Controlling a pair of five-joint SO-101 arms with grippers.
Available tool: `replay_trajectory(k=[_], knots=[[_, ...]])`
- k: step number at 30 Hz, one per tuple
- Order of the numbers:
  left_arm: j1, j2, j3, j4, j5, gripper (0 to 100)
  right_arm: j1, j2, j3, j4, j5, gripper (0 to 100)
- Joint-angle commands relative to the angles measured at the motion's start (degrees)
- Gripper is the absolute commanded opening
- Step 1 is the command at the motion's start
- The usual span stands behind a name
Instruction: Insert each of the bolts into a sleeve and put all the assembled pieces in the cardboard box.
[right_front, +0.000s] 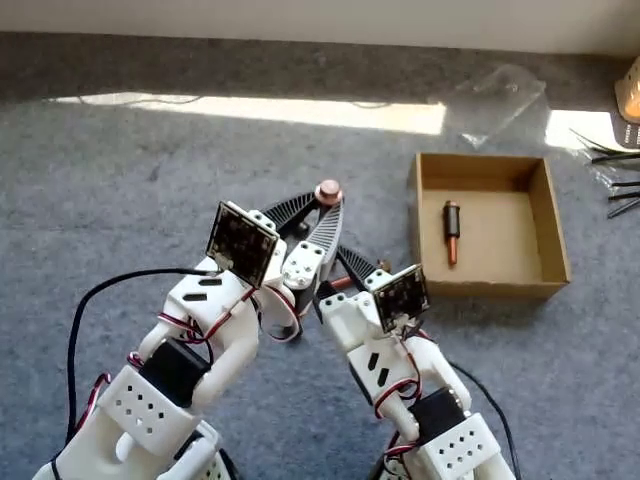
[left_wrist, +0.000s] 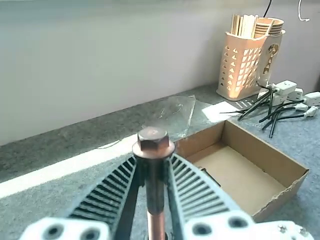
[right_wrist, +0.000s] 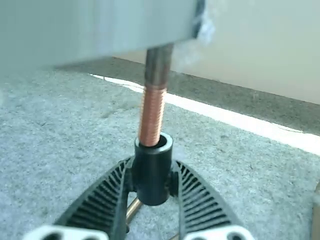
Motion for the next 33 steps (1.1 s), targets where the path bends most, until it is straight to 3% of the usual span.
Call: replay_trajectory(k=[1,8,29,33], knots=[[0.31,-0.13,0.92,-2.9,-0.09,1,0.75,-0.75,7.78,-0.13,-0.35,0.5],[-4.79,-0.13,5.76,-9.67,8.88,1,0.75,-0.75,7.69,-0.13,-0.35,0.5],[-4.44,-0.22,10.77,-9.58,9.14,1,0.84,-0.75,7.52,-0.13,-0.35,0.5],[-1.1,-0.22,12.97,-9.58,8.79,1,0.84,-0.75,7.52,-0.13,-0.35,0.5]])
